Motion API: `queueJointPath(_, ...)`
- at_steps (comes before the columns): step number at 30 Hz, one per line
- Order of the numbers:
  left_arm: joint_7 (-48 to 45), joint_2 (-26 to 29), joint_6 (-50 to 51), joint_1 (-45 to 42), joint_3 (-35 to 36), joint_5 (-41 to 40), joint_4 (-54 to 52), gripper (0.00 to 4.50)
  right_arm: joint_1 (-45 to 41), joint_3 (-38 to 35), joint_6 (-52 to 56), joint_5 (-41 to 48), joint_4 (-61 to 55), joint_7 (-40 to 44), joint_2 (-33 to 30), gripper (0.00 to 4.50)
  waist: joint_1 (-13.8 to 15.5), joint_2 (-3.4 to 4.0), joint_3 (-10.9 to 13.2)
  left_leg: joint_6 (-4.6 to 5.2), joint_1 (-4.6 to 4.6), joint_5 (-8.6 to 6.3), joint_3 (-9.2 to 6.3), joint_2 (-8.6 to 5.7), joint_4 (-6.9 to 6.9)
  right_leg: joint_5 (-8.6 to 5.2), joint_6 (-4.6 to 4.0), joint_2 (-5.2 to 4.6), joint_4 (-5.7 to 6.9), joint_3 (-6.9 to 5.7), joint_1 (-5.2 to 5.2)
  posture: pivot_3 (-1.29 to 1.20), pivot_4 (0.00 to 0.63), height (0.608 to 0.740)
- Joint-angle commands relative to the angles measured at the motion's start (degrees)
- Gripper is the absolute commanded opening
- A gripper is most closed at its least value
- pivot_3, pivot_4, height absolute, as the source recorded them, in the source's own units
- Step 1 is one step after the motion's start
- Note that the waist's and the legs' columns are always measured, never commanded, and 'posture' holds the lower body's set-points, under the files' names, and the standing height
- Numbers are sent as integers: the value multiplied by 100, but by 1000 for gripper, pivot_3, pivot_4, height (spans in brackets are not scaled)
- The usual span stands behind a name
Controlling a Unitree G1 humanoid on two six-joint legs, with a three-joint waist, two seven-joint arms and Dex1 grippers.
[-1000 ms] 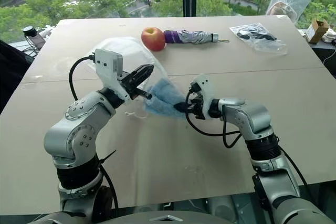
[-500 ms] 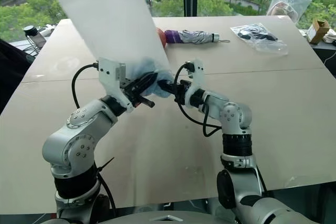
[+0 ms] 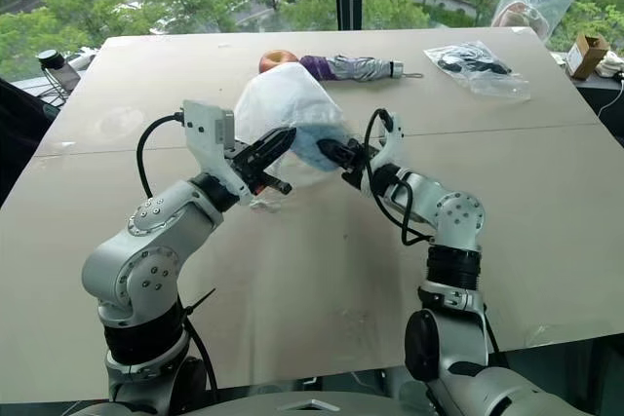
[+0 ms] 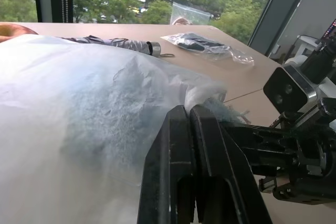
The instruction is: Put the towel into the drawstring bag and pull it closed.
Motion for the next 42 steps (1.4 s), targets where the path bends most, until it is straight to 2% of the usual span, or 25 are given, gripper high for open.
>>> queueJointPath(1, -80, 55, 42, -10, -85, -293, -160, 0, 123, 458, -167, -132, -289, 271, 246, 327, 4, 0, 0, 0, 0, 0, 0, 0, 0, 0, 0, 0, 0, -1, 0, 0, 150, 740)
queueJointPath(6, -195, 191, 242, 6, -123, -759, -246, 0, 25, 443, -609, -172, -81, 154, 413, 327, 22, 0, 0, 0, -3, 0, 0, -2, 4, 0, 0, -3, -1, 0, 1, 0, 150, 740)
queueJointPath(11, -77, 165, 302, 4, -215, -1035, -250, 0, -386, -253, -1649, 615, 317, -788, 1137, 327, 28, 0, 0, 0, -4, 0, 0, -3, 4, 0, 0, -5, -3, 1, 1, 0, 150, 740)
queueJointPath(14, 10, 135, 260, -60, -279, -1033, -190, 0, -360, -35, -1737, 600, 264, -948, 1050, 327, -11, 2, 1, 0, -4, 0, 1, -3, 2, 0, 0, -4, -4, 2, -1, 0, 150, 740)
queueJointPath(16, 59, 145, 200, -99, -311, -1005, -131, 0, -307, 116, -1826, 588, 233, -1103, 981, 1293, -16, 2, 1, 0, -4, 0, 5, 0, -3, 0, 0, 2, -2, 9, -7, 0, 150, 740)
queueJointPath(17, 87, 155, 153, -125, -319, -963, -88, 0, -280, 182, -1847, 609, 213, -1162, 950, 1436, -15, 2, 1, 0, -4, 0, 4, 3, -5, 0, 0, 5, -1, 8, -10, 0, 150, 740)
queueJointPath(21, 312, 214, -136, -317, -245, -642, 229, 0, -134, 673, -1663, 373, -91, -1110, 466, 3353, -9, 2, 2, 0, -8, 0, 4, 5, -7, 0, -1, 6, -1, 7, -14, 0, 150, 740)
queueJointPath(22, 362, 244, -209, -353, -234, -564, 293, 0, -104, 775, -1591, 313, -165, -1056, 322, 4093, -9, 2, 2, 0, -9, 0, 5, 3, -6, 0, 0, 4, -1, 8, -14, 0, 150, 740)
queueJointPath(23, 406, 269, -256, -380, -213, -504, 352, 0, -77, 917, -1537, 170, -258, -951, 126, 4368, -5, 2, 1, 0, -9, 0, 5, 3, -5, 0, 0, 4, -2, 8, -14, 0, 150, 740)
queueJointPath(27, 388, 342, -410, -357, -163, -461, 463, 0, 10, 1515, -1277, -475, -636, -364, -614, 4368, 11, 2, 2, 0, -16, 0, 6, 1, -3, 0, 0, 1, -7, 7, -16, 0, 150, 740)
queueJointPath(31, 486, 345, -548, -459, -124, -332, 642, 0, 161, 1682, -1009, -467, -1099, 285, -1087, 4368, 26, 2, 1, 0, -32, 0, 0, -1, 1, 0, 0, -1, -10, -1, -23, 0, 150, 740)
queueJointPath(34, 668, 265, -666, -595, 17, -276, 805, 0, 426, 1856, -705, -424, -1718, 1300, -1979, 4368, 53, 1, 1, 0, -65, 1, -3, -1, 9, 1, 1, -1, -2, -3, -57, 0, 150, 740)
queueJointPath(37, 693, 250, -700, -620, 39, -287, 848, 0, 786, 1884, -1084, -606, -2290, 2519, -2859, 4368, 55, 0, 0, 1, -80, 1, -6, -5, 13, 1, 1, -4, -10, -8, -64, 0, 150, 740)
queueJointPath(39, 678, 257, -710, -590, 22, -284, 844, 0, 983, 1905, -1555, -1017, -2329, 2891, -3158, 4368, 55, 0, 1, 1, -81, 0, -6, -8, 10, 0, 2, -4, -14, -8, -65, 0, 150, 740)
queueJointPath(42, 642, 286, -710, -511, -16, -270, 836, 0, 1238, 2564, -2737, -2615, -1904, 3170, -3649, 4368, 19, -1, 2, 1, -73, 0, -4, -6, 10, -1, 3, 0, -8, -3, -65, 0, 150, 740)
